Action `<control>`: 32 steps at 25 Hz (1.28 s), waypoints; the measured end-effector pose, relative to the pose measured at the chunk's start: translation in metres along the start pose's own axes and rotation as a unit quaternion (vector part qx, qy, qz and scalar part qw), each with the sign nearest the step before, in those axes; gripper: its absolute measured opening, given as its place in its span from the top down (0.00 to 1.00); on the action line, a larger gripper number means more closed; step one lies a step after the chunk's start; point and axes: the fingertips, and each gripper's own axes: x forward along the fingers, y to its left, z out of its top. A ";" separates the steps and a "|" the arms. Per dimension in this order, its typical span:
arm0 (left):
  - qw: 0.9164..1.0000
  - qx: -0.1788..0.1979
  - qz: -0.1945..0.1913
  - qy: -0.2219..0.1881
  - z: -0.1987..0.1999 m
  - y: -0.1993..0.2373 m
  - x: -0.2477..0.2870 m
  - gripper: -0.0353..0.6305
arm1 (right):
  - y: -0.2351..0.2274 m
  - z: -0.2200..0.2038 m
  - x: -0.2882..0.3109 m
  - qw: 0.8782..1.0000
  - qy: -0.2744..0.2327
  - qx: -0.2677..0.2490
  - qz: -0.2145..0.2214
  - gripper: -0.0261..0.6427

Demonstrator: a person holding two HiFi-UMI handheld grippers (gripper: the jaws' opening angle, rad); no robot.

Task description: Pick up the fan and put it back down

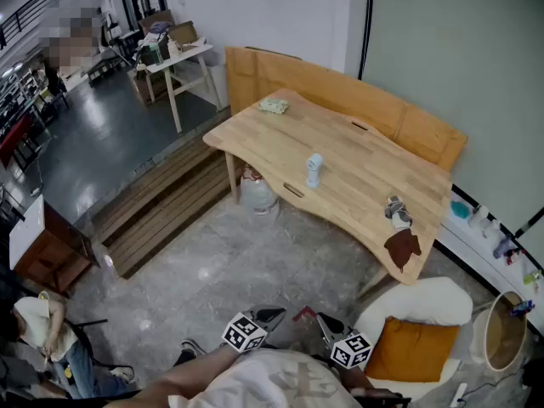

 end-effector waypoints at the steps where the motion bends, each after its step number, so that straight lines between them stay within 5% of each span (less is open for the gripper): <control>1: 1.000 0.002 0.000 -0.001 0.001 -0.001 0.001 0.93 | -0.002 0.003 -0.002 1.000 -0.006 0.001 -0.001 0.94; 7: 1.000 0.009 -0.001 -0.003 0.010 0.001 0.013 0.93 | -0.020 0.022 -0.008 0.999 -0.050 0.017 -0.011 0.94; 24: 1.000 0.009 -0.010 0.006 0.030 0.008 0.027 0.93 | -0.052 0.020 -0.001 0.998 0.012 0.027 -0.054 0.94; 32: 0.999 0.015 -0.041 0.010 0.039 0.029 0.075 0.93 | -0.080 0.027 0.010 0.997 0.022 0.023 -0.068 0.94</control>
